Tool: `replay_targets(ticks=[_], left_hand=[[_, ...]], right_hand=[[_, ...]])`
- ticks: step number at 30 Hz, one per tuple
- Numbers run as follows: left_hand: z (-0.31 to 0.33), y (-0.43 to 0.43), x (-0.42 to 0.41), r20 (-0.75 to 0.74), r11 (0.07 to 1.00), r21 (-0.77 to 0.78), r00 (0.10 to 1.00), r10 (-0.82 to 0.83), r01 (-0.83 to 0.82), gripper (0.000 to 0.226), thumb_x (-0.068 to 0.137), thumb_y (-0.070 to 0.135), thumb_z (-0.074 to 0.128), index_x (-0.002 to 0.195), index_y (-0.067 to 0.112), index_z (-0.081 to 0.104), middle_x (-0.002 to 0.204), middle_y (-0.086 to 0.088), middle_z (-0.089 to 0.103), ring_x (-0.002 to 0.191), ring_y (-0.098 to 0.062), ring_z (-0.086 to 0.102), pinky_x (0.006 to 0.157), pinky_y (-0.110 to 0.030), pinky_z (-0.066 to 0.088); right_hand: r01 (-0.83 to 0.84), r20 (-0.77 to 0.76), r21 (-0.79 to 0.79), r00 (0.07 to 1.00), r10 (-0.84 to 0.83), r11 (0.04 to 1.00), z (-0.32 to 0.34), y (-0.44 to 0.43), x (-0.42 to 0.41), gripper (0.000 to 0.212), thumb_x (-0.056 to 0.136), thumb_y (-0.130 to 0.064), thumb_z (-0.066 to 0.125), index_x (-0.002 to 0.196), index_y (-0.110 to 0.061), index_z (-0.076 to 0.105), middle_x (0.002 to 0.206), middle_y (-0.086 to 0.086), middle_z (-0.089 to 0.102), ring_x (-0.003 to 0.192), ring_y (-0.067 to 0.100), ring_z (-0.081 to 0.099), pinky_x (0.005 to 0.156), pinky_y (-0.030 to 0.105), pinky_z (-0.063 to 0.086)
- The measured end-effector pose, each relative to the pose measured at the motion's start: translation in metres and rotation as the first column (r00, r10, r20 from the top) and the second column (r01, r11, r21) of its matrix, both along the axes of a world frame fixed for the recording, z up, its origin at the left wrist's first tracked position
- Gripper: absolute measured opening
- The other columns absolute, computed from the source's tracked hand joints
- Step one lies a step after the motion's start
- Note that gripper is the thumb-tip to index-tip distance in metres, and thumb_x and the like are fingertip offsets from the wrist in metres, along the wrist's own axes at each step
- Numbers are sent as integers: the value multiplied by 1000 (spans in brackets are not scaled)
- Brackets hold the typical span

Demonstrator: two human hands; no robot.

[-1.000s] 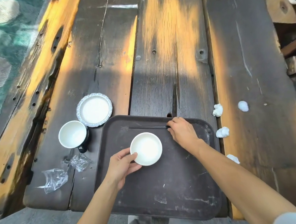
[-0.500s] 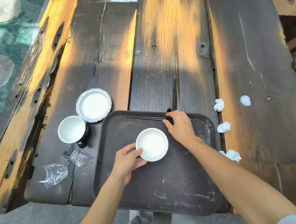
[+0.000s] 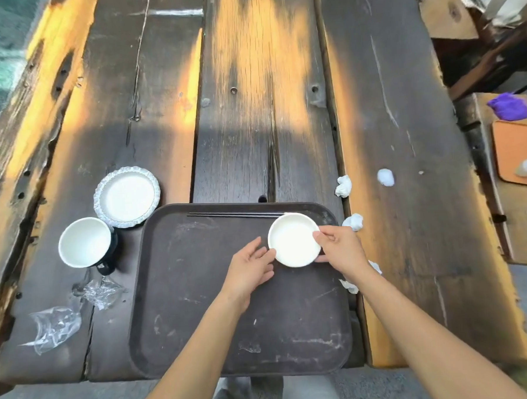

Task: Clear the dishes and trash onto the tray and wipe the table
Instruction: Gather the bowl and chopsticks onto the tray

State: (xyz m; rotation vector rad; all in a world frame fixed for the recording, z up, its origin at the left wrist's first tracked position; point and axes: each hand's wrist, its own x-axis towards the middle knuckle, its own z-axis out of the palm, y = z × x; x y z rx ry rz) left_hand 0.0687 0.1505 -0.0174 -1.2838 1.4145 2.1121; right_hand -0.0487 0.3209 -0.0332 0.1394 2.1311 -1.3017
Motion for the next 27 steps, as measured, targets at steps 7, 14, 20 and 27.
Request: replay_targets(ticks=[7, 14, 20, 27], left_hand=[[-1, -14, 33, 273, 624, -573, 842, -465, 530, 64, 99, 37, 58, 157, 26, 35, 165, -2, 29, 154, -24, 23, 124, -35, 20], [10, -76, 80, 438, 453, -647, 785, -438, 613, 66, 101, 39, 51, 160, 26, 26, 168, -6, 19, 156, -33, 11, 125, -41, 18], [24, -174, 115, 438, 343, -776, 843, -312, 530, 60, 96, 37, 57, 152, 19, 44, 160, -10, 38, 147, -30, 35, 118, -42, 32], [12, -283, 136, 474, 260, -797, 831, -291, 545, 54, 94, 28, 58, 146, 17, 49, 152, -11, 46, 135, -38, 44, 105, -48, 44]], right_hand=[[22, -63, 91, 998, -16, 996, -5, 24, -16, 24, 97, -14, 54, 114, -6, 70, 93, 8, 71, 94, 23, 69, 67, 39, 62], [-138, -229, 382, 944, 238, 914, 13, 16, -14, 22, 94, -27, 51, 87, -13, 67, 80, 7, 70, 81, 30, 59, 69, 35, 44], [-157, -400, 384, 859, 318, 910, 43, -71, -8, 32, 90, -28, 54, 112, -12, 69, 106, 12, 74, 103, 29, 68, 94, 34, 44], [-292, -246, 323, 893, 378, 900, 29, -231, 12, 17, 88, -24, 63, 100, -18, 74, 93, 3, 75, 94, 21, 69, 98, 27, 45]])
